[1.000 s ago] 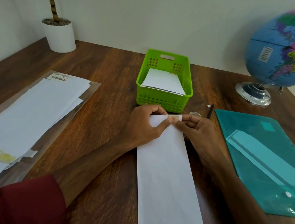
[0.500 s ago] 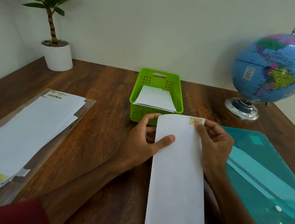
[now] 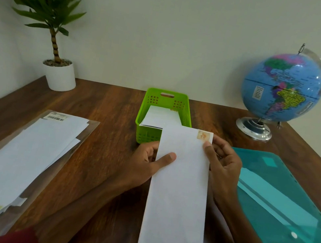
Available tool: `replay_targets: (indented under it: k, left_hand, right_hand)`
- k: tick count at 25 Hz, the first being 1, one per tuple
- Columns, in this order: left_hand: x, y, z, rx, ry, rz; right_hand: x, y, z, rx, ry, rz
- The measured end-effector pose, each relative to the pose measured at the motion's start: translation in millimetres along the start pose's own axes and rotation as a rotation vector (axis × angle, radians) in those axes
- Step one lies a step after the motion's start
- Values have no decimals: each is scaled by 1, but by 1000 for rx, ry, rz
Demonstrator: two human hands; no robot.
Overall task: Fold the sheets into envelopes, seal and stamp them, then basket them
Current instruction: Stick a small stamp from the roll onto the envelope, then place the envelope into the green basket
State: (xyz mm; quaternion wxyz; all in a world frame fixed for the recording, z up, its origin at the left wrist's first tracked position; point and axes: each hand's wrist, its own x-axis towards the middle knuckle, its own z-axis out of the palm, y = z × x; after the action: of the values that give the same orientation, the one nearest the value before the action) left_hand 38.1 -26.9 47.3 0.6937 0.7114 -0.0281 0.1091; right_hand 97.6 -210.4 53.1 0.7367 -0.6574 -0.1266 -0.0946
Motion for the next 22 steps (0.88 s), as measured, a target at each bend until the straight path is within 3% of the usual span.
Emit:
replay_targets:
  k: [2, 6, 10, 12, 15, 20, 21, 22]
  left_hand:
    - [3, 6, -9, -1, 98, 38]
    - [12, 12, -41, -7, 358, 66]
    - [25, 10, -79, 4, 528, 38]
    - [30, 5, -91, 13, 544, 12]
    - [32, 5, -95, -13, 504, -26]
    - [30, 8, -83, -146, 336, -99]
    - [30, 1, -85, -45, 296, -109]
    - [29, -9, -87, 201, 239, -64]
  right_hand:
    - [-5, -3, -1, -162, -98, -100]
    - [-21, -13, -1, -698, -450, -491]
    - [-37, -17, 15, -871, -854, -707]
    - [-41, -9, 23, -931, -947, -755]
    - [-40, 5, 25, -968, -831, -935]
    - [-39, 10, 24, -876, -468, -1162]
    - [-36, 7, 24, -879, -403, -1168]
    - [-33, 1, 25, -893, -348, -1169]
